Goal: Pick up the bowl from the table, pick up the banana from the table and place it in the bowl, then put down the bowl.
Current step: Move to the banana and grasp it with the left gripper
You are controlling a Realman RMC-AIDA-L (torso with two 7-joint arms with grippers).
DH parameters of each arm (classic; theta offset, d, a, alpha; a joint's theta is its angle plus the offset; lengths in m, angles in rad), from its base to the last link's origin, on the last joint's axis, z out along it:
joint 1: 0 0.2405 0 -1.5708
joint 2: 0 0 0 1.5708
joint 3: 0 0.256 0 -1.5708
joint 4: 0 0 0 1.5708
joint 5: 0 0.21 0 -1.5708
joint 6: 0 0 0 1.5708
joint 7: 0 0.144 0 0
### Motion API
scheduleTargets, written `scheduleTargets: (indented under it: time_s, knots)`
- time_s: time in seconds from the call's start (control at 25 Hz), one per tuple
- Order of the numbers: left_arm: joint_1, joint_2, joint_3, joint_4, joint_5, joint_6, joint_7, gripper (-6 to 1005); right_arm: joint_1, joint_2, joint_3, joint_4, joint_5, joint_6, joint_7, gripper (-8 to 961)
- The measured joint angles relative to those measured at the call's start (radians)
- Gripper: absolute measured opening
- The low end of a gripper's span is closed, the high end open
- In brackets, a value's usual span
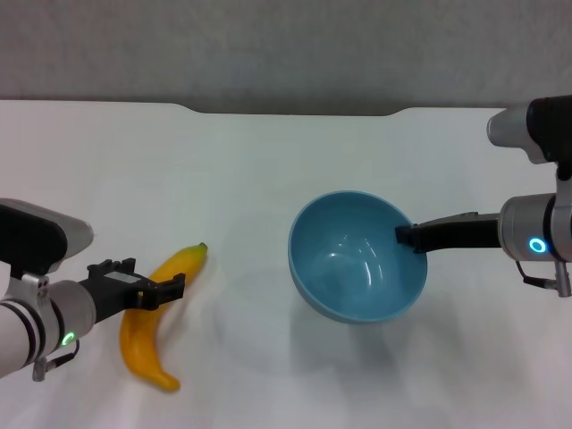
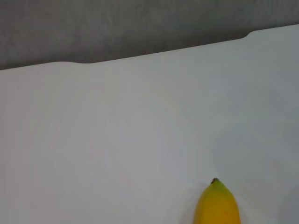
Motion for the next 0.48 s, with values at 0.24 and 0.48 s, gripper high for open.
scheduleTargets:
  time_s: [0.24, 0.48]
  knots:
    - [-0.011, 0.002, 0.003, 0.032, -0.005, -0.009, -0.007, 887, 0.003, 0.001, 0.0, -0.002, 0.0, 0.0, 0.0, 61]
    - [-0.035, 0.002, 0.003, 0.074, -0.005, -0.025, -0.008, 882, 0.003, 0.002, -0.004, -0.005, 0.002, 0.0, 0.0, 64]
